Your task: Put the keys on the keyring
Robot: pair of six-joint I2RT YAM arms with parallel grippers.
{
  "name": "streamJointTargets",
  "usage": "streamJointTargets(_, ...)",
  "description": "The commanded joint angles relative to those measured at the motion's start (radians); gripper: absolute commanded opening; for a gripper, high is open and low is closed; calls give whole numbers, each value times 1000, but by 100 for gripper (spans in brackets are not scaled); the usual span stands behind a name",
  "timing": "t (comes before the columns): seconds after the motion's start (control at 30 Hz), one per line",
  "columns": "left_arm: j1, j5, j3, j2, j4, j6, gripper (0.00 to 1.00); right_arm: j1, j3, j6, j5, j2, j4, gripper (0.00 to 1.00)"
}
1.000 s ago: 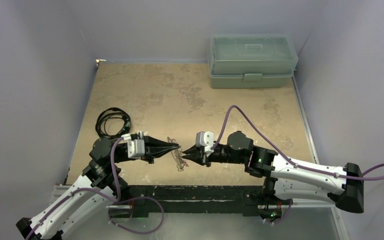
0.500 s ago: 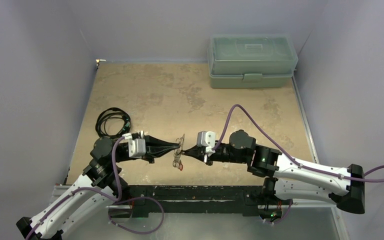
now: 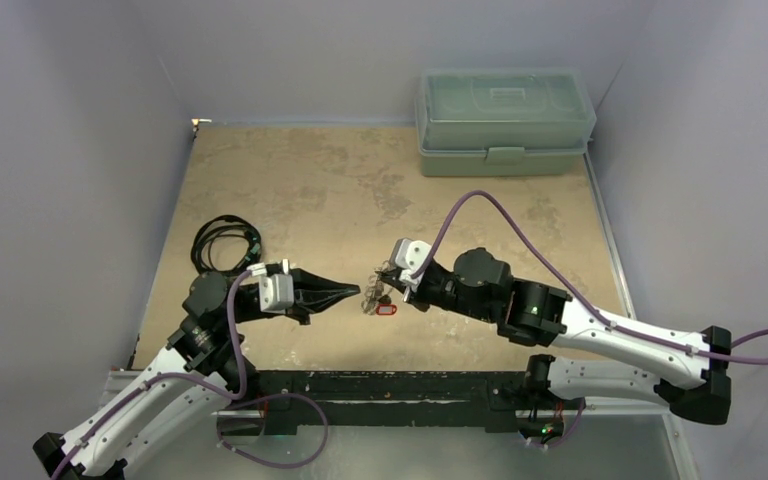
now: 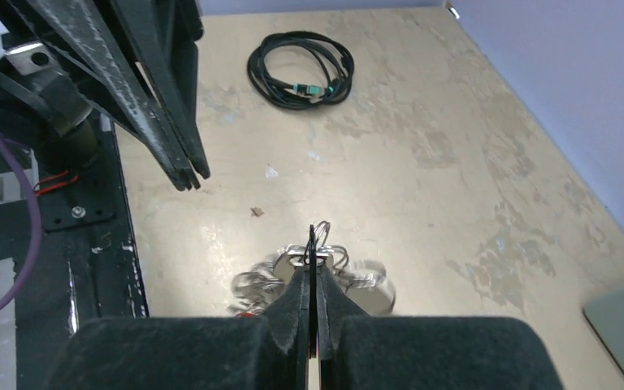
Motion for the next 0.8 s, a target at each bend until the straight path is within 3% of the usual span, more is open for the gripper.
streamJointTargets(0.0, 4, -1, 10, -4, 33, 0, 0, 1, 66, -6, 51, 3, -46, 0)
streamJointTargets(0.27, 8, -50, 18, -3, 9, 11, 0, 1, 79, -3, 53, 30, -67, 0)
streamJointTargets(0.3, 8, -68, 20, -3, 0, 16, 5, 1, 81, 0, 57, 37, -68, 0)
streamJointTargets(0.37, 10, -119, 24, -4, -20, 21, 23, 1, 80, 3, 64, 50, -64, 0)
streamJointTargets(0.43, 12, -184, 26, -6, -37, 21, 45, 1, 78, 6, 66, 65, -55, 0)
streamJointTargets(0.5, 11, -265, 24, -6, -49, 15, 75, 1, 77, 13, 68, 81, -41, 0)
streamJointTargets(0.6, 14, -443, 41, 2, -83, -33, 87, 1, 75, 22, 61, 109, -6, 0)
streamJointTargets(0.77, 17, -755, 111, 44, -206, -70, 92, 0, 99, 55, 28, 184, 40, 0)
